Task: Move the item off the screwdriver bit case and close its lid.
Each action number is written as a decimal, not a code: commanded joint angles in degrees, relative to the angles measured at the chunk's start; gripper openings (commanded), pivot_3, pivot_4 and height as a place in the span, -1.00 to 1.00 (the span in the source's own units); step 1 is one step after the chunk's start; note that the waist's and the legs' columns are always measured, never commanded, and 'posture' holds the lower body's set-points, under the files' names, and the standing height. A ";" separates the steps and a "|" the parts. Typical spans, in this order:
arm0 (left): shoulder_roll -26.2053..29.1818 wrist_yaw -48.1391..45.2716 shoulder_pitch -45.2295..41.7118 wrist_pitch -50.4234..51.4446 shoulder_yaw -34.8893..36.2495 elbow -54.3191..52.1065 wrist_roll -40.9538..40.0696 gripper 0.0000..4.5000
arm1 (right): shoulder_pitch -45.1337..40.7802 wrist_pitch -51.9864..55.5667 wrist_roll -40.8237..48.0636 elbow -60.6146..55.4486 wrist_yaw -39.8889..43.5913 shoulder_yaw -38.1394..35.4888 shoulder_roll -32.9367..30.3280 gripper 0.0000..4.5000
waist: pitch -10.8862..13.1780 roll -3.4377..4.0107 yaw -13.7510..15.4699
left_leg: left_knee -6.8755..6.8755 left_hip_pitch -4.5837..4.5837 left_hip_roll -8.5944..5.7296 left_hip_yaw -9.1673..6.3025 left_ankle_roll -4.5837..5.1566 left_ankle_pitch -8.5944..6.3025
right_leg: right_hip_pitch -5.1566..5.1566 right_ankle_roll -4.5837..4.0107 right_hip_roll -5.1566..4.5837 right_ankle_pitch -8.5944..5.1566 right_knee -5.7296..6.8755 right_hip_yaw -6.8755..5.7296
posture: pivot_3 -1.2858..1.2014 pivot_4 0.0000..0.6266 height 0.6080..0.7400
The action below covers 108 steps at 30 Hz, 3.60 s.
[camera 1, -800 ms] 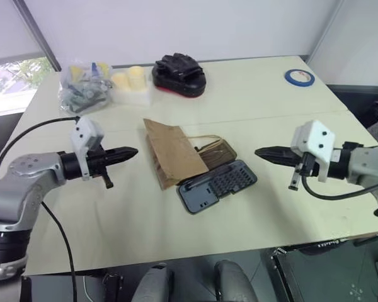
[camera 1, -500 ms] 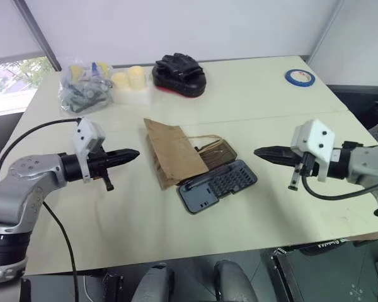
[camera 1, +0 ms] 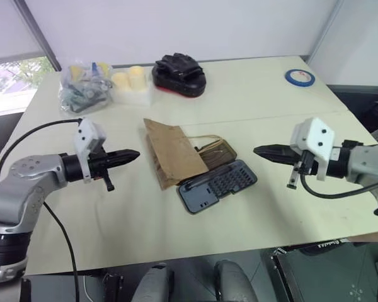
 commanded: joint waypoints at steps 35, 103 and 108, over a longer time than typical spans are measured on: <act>-16.81 24.82 -13.67 28.08 0.69 5.75 -5.42 0.99 | 1.17 -3.04 -1.67 -2.39 -2.70 -0.86 1.02 -1.00 | 0.05 -0.09 -0.04 | 0.08 -0.01 -0.04 0.00 -0.18 0.10 | -0.02 0.01 0.00 0.01 0.04 0.01 | 0.03 -0.52 1.00; -38.19 80.49 -2.18 8.67 38.47 0.09 10.37 0.28 | -7.60 -8.80 -6.06 5.58 -0.32 10.16 8.91 -1.00 | 0.07 -0.39 1.34 | 0.15 -0.02 -0.10 0.03 -0.40 0.16 | -0.02 0.05 -0.05 0.04 0.02 0.06 | 0.03 -0.52 1.00; -38.72 80.45 -0.50 12.22 37.76 -3.55 7.84 0.98 | -6.51 -8.38 -6.01 4.77 -0.56 9.67 8.82 -1.00 | 0.07 -0.39 1.28 | 0.15 -0.02 -0.10 0.03 -0.40 0.15 | -0.03 0.05 -0.05 0.04 0.02 0.07 | 0.03 -0.52 1.00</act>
